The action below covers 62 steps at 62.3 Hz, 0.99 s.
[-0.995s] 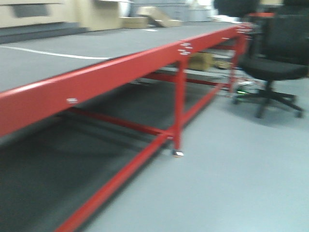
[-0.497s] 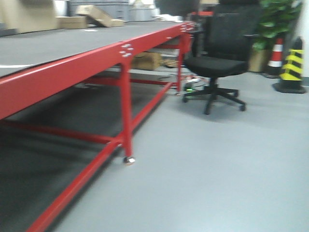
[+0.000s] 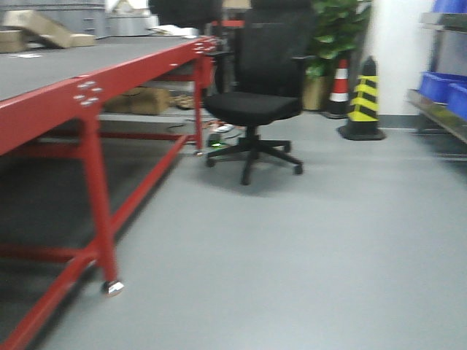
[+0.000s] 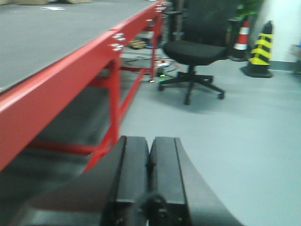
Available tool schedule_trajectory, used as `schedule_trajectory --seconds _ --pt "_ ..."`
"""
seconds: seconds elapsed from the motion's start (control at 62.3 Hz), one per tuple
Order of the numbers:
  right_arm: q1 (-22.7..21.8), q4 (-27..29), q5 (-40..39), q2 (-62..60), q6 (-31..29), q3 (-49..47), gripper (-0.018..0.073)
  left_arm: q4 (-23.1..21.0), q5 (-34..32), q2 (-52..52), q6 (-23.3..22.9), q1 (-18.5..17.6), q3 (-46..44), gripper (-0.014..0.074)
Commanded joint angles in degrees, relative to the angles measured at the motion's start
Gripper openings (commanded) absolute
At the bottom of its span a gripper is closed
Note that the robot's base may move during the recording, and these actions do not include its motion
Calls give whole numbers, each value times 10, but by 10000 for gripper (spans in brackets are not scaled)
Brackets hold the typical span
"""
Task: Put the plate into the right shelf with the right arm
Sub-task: 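Drive the base past the red table to the steel shelf of blue bins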
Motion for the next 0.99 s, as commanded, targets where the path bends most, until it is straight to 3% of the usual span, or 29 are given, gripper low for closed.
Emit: schedule_trajectory --seconds 0.0,0.979 --pt "-1 -7 -53 0 -4 -14 55 -4 -50 -4 -2 1 6 -47" --pt "-1 -7 -52 0 -4 -14 55 -4 -50 -4 -2 1 6 -47"
